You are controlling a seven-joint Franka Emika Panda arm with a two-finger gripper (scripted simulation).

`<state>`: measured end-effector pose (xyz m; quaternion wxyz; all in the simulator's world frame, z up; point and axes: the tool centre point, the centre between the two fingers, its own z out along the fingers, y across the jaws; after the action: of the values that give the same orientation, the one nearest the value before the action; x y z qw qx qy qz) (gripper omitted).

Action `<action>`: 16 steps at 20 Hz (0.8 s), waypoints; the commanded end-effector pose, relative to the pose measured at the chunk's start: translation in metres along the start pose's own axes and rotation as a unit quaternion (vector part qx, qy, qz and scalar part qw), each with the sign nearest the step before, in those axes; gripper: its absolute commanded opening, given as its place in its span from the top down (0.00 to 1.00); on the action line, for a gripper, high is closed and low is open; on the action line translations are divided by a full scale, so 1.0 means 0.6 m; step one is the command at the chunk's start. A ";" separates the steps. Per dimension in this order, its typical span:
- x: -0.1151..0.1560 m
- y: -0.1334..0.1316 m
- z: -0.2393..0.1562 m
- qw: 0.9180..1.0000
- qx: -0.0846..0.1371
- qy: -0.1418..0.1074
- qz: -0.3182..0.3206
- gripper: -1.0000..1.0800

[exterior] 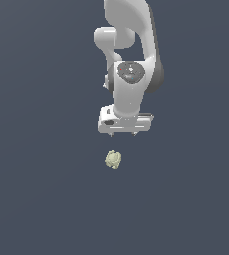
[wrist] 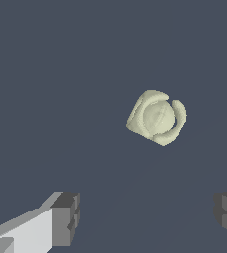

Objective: Pick up the object and move it to a goal position.

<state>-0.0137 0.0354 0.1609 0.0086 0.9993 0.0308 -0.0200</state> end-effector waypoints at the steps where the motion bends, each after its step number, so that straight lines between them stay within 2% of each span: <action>1: 0.007 0.005 0.008 1.000 0.001 0.001 0.017 0.04; 7: 0.037 0.023 0.039 0.997 0.006 0.006 0.082 0.04; 16: 0.081 0.058 0.096 0.982 0.011 0.015 0.190 0.04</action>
<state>0.0307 0.0054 0.1067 0.0008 0.9895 -0.1447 -0.0054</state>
